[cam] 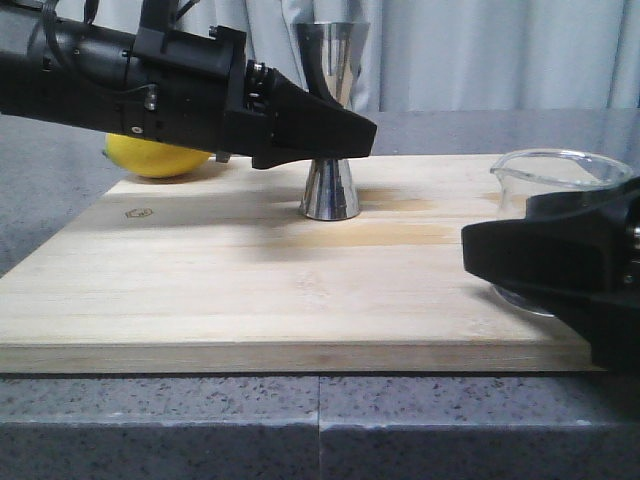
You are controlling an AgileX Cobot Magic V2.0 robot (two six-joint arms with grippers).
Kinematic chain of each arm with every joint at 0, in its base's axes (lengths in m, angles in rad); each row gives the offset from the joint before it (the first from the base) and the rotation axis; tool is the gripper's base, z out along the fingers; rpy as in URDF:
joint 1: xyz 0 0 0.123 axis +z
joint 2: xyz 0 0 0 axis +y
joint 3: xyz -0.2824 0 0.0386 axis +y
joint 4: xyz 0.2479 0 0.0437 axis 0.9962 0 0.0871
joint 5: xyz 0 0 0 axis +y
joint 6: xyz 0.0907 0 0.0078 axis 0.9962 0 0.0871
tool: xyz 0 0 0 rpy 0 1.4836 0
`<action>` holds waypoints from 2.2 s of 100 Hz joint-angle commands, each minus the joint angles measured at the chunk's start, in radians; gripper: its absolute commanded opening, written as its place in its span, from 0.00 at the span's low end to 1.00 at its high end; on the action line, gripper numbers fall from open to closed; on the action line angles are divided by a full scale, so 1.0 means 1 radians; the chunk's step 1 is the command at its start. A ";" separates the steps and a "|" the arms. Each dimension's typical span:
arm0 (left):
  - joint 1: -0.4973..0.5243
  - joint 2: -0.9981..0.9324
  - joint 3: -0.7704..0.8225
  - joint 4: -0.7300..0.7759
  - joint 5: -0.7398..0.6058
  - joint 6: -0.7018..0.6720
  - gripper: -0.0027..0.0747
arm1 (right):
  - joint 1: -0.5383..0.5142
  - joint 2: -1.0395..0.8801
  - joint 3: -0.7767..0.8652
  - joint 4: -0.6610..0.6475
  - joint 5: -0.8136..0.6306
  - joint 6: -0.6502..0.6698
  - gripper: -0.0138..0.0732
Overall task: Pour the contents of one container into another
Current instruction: 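Lower the right gripper around the glass beaker and close on it, then lift the beaker with the right gripper above the jigger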
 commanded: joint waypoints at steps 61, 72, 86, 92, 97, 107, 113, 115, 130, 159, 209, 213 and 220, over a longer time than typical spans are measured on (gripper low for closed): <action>-0.009 -0.042 -0.026 -0.076 0.068 -0.004 0.19 | 0.003 -0.008 -0.062 0.037 -0.048 -0.008 0.44; -0.009 -0.042 -0.026 -0.076 0.068 -0.004 0.19 | 0.003 -0.013 -0.089 0.060 -0.010 -0.008 0.44; -0.009 -0.042 -0.026 -0.076 0.068 -0.004 0.19 | -0.010 -0.026 -0.139 0.076 0.101 -0.008 0.44; -0.009 -0.042 -0.026 -0.076 0.068 -0.004 0.19 | -0.020 -0.031 -0.160 0.076 0.131 -0.008 0.44; -0.009 -0.042 -0.026 -0.076 0.068 -0.004 0.19 | -0.036 -0.041 -0.178 0.076 0.162 -0.008 0.44; -0.009 -0.042 -0.026 -0.076 0.068 -0.004 0.19 | -0.071 -0.060 -0.218 0.060 0.240 -0.008 0.44; -0.009 -0.042 -0.026 -0.076 0.068 -0.004 0.19 | -0.094 -0.062 -0.239 0.042 0.282 -0.008 0.44; -0.009 -0.042 -0.026 -0.076 0.068 -0.004 0.19 | -0.103 -0.062 -0.245 0.031 0.294 -0.008 0.44; -0.009 -0.042 -0.026 -0.076 0.068 -0.004 0.19 | -0.164 -0.062 -0.302 -0.036 0.352 -0.008 0.44; -0.009 -0.042 -0.026 -0.076 0.068 -0.004 0.19 | -0.231 -0.062 -0.466 -0.174 0.528 -0.008 0.44; -0.009 -0.042 -0.026 -0.076 0.068 -0.004 0.19 | -0.206 -0.050 -0.741 -0.308 0.837 -0.008 0.44; -0.009 -0.042 -0.026 -0.076 0.068 -0.004 0.19 | -0.199 -0.045 -0.755 -0.308 0.851 -0.008 0.44; -0.009 -0.042 -0.026 -0.076 0.068 -0.004 0.19 | -0.182 -0.035 -0.781 -0.316 0.879 -0.008 0.44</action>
